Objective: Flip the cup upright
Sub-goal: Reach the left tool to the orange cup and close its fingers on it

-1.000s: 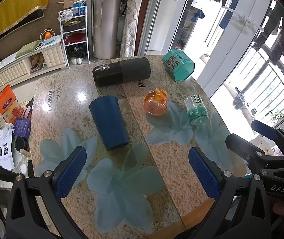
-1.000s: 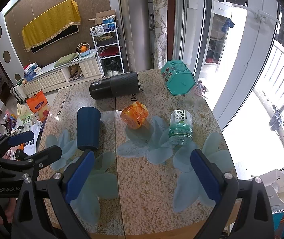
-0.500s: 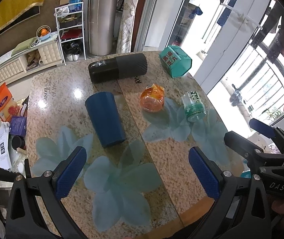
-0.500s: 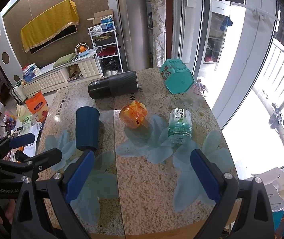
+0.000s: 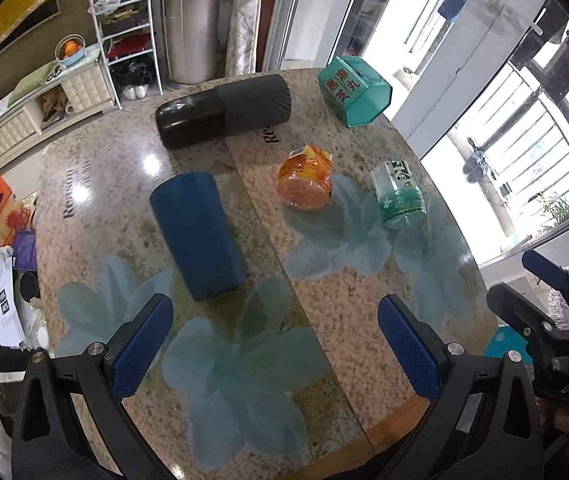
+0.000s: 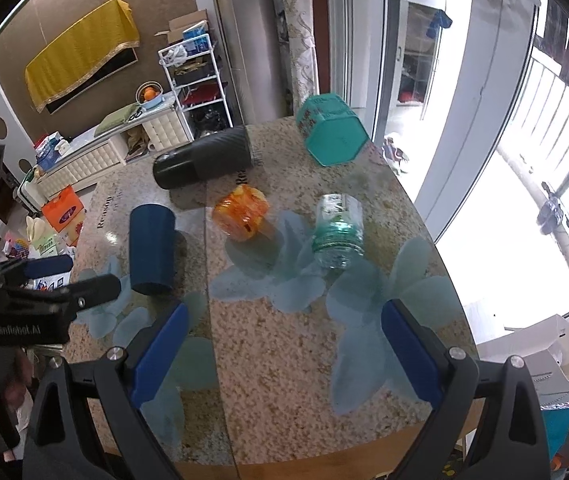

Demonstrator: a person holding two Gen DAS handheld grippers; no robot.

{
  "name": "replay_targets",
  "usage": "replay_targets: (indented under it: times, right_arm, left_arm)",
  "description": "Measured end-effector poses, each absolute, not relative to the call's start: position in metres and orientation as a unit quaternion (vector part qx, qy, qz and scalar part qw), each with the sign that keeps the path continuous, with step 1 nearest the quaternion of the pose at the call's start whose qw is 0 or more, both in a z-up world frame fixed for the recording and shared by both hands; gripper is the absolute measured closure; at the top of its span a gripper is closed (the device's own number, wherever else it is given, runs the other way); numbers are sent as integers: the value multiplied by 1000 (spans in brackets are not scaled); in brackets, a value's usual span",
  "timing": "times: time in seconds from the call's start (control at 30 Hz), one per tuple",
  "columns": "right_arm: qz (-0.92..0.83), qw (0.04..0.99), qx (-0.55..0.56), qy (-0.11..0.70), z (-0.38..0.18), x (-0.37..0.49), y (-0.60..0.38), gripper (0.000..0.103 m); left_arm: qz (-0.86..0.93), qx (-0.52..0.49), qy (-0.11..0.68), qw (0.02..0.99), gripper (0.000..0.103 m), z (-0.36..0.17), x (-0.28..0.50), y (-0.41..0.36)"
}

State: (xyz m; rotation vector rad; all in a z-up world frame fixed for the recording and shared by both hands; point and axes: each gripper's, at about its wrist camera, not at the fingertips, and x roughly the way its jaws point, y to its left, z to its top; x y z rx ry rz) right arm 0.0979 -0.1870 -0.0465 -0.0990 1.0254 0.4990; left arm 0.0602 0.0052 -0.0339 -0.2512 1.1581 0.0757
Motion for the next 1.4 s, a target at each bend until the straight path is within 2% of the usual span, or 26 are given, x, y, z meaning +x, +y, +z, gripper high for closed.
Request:
replay_targets:
  times: [0.4,0.6,0.77,1.03,1.4]
  right_arm:
    - [246,819,-20,518,-60,135,-217,6]
    - [251,807,-5,534,-70,152,-231,6]
    - [251,803,3,541,-77,165,-244,6]
    - [245,792,18,558,-89,185,-262,6]
    - [236,780,26,579,-104,199,-274,6]
  left_arm:
    - [27,-49,578,814,0,-32,147,-11]
    - [1,-60,632,773,0,-65,192,-14]
    - [3,-20,670,742,0,-103,226,-22]
    - [18,51,694,718,0,-135,255,-34]
    - [11,40,724,689,0,-174,279,-36]
